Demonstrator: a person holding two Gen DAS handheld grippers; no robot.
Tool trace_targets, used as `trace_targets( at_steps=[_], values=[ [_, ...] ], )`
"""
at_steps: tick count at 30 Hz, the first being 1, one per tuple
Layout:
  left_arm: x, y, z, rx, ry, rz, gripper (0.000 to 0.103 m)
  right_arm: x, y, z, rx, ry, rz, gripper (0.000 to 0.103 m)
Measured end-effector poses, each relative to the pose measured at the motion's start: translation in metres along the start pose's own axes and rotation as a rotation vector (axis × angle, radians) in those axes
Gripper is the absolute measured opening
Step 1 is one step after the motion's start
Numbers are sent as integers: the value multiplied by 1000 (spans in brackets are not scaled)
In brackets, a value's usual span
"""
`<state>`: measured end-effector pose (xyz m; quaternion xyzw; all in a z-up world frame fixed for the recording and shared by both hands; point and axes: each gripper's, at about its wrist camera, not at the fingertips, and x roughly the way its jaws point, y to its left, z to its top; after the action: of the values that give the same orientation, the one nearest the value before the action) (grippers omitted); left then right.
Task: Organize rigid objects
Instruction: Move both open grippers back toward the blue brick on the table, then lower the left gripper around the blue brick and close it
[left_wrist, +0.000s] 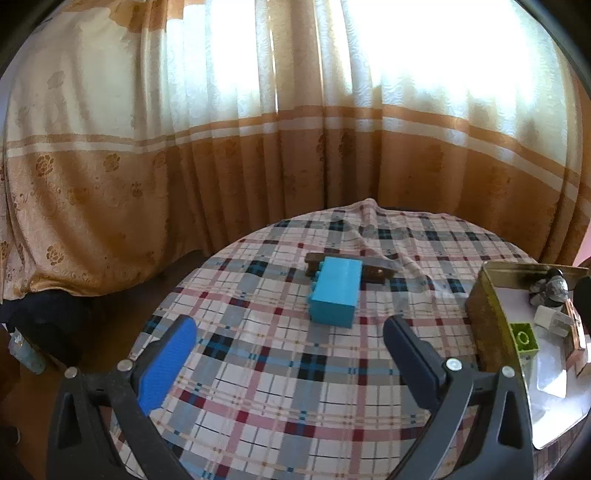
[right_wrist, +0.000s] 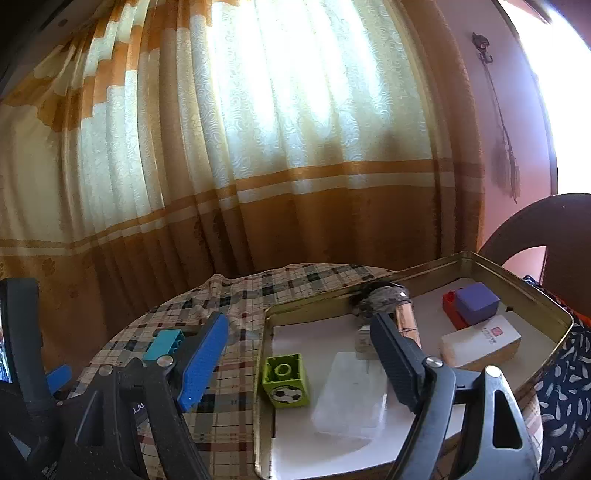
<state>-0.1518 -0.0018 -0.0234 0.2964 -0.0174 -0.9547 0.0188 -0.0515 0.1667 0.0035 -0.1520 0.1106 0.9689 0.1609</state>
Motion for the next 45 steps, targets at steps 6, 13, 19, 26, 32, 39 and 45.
trace_targets(
  at_steps=[6,13,19,26,32,39,45],
  values=[
    [9,12,3,-22,15,8,102,7,15,1,-11,12,22,81],
    [23,29,8,-50,48,21,102,17,33,-3,-28,39,50,81],
    [42,30,12,-47,97,6,102,27,43,-7,-28,62,67,81],
    [67,12,20,-14,148,-67,102,32,41,-10,-10,75,53,81],
    [91,-8,27,28,207,-132,96,38,34,-11,23,105,46,81],
    [116,-17,27,36,295,-164,67,39,38,-12,4,118,55,81],
    [107,-18,28,53,283,-182,43,49,39,-14,-4,167,52,81]
  ],
)
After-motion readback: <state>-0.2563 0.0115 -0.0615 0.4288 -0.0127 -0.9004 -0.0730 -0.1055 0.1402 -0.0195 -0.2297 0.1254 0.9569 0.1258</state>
